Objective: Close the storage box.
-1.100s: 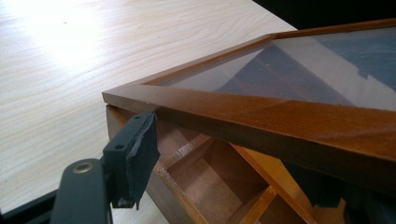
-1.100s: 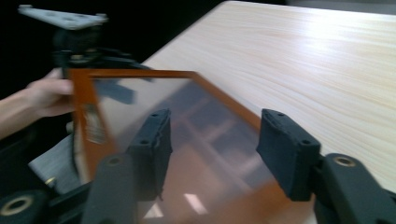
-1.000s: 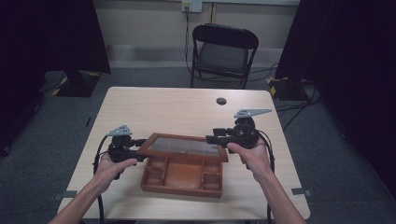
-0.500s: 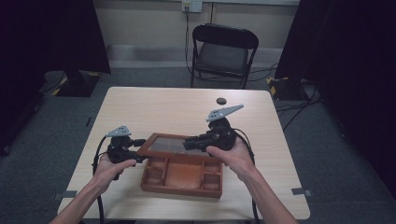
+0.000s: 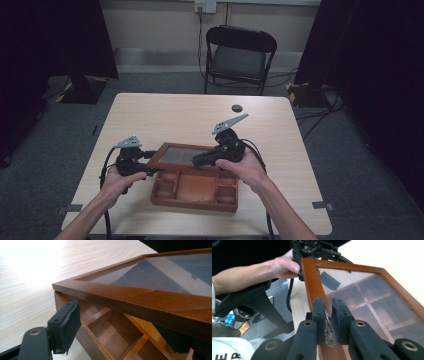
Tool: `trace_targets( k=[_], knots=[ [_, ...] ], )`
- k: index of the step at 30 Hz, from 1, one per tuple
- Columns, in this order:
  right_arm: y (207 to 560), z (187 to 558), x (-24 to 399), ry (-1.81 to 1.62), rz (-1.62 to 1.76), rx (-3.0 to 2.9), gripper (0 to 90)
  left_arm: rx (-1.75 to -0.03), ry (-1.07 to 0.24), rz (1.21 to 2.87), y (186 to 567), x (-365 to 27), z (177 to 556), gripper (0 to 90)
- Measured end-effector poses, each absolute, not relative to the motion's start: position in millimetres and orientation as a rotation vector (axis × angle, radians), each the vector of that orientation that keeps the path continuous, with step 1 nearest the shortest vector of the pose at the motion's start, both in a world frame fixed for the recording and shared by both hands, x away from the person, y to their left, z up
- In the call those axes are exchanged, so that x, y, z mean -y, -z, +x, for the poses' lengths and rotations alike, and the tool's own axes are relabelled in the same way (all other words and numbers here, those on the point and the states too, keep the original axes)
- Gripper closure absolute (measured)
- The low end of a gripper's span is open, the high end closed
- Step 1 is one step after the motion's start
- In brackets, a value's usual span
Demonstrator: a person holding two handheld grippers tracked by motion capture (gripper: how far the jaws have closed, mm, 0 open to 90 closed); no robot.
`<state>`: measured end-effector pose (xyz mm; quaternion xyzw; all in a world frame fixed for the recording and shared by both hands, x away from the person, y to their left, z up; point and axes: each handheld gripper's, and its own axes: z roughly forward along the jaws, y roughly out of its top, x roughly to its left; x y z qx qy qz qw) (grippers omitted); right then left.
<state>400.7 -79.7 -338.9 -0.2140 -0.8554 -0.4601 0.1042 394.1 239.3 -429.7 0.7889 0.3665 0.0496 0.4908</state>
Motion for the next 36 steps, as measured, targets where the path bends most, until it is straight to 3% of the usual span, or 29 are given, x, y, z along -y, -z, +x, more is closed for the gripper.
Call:
trace_targets(
  k=[6, 18, 36],
  knots=[
    [342.8, 401.5, 77.4, 1.319, -0.630, 2.527, 79.1, -0.881, -0.126, 1.933, 430.3, -238.4, 394.2, 22.2],
    [342.1, 399.0, 74.6, 1.297, -0.621, 2.555, 82.5, -0.897, -0.124, 1.932, 432.5, -240.0, 394.6, 20.3],
    [354.1, 390.0, 88.7, 1.250, -0.619, 2.619, 82.1, -0.998, -0.182, 1.937, 436.9, -268.2, 397.2, 19.7]
  ],
)
